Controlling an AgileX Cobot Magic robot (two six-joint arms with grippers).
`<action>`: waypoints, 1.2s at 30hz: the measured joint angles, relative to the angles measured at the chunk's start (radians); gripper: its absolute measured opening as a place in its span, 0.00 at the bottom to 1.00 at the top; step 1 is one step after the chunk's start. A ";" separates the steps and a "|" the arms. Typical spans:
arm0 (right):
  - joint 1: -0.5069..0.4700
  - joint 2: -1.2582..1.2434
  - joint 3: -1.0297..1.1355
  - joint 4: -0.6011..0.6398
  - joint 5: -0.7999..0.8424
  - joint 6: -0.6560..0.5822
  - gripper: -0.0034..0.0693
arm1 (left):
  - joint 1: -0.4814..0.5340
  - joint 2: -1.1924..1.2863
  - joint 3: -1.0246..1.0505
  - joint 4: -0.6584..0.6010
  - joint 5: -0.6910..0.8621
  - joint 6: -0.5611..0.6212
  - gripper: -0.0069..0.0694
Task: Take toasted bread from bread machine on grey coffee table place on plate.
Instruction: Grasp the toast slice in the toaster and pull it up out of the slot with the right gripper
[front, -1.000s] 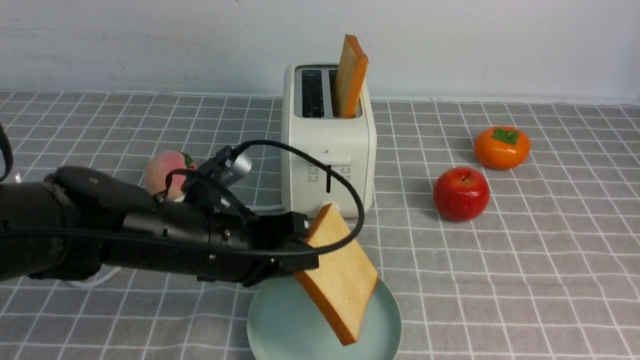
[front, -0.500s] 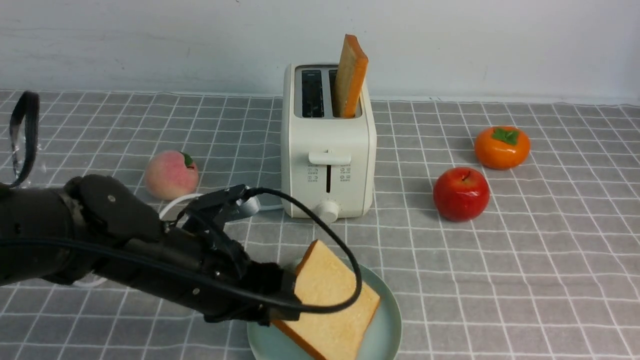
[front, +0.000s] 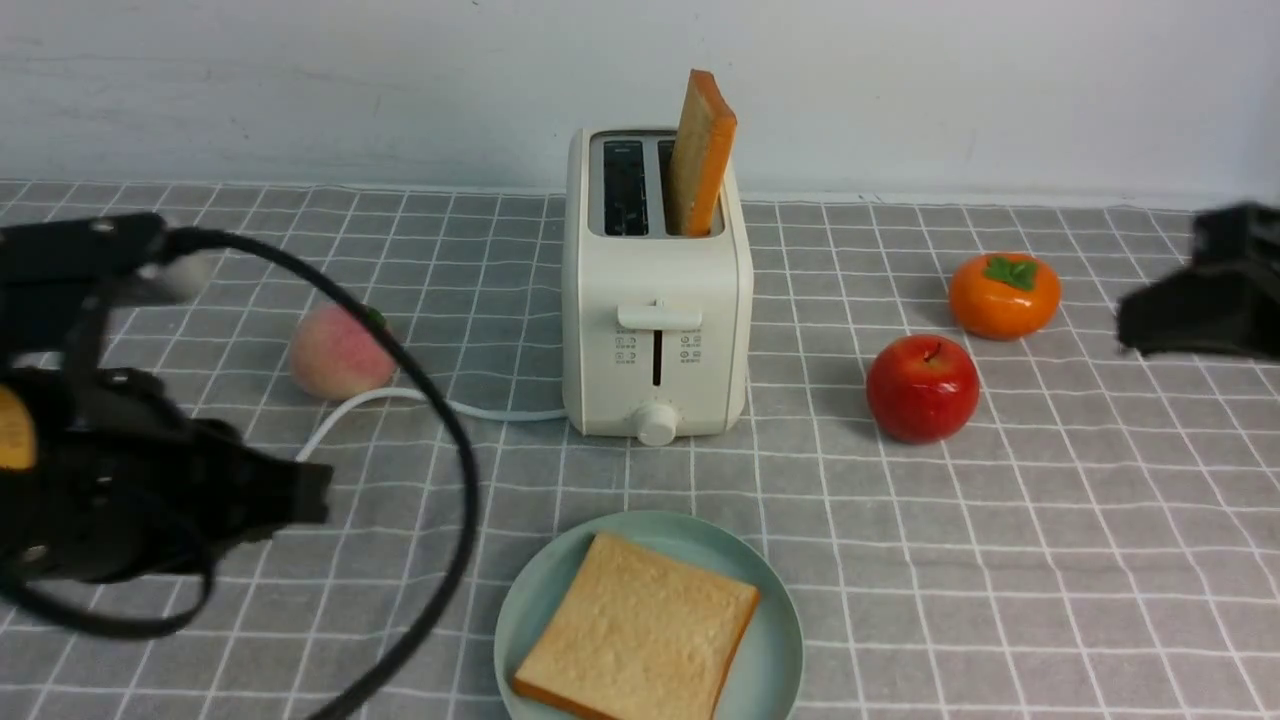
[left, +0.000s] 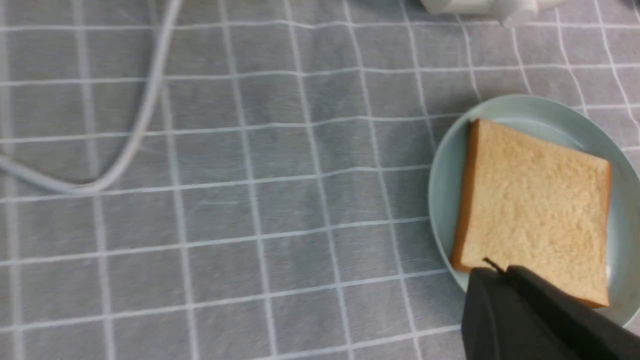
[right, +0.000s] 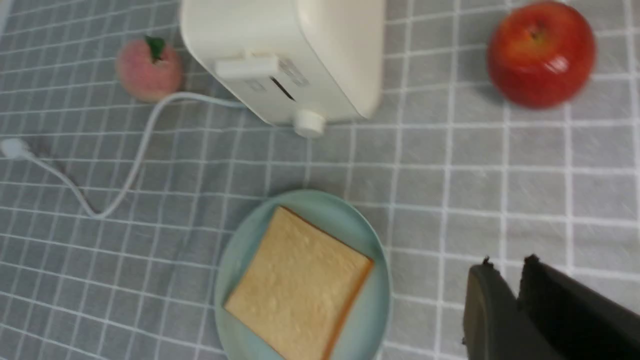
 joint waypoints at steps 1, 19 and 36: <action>0.011 0.030 -0.015 0.003 -0.008 -0.001 0.22 | 0.000 -0.034 0.000 0.027 0.024 -0.019 0.07; 0.176 0.890 -0.924 0.001 -0.104 -0.012 0.81 | 0.000 -0.623 0.137 0.056 0.313 -0.139 0.07; 0.176 0.870 -1.182 -0.110 0.066 -0.012 0.21 | 0.000 -0.640 0.138 0.045 0.327 -0.142 0.07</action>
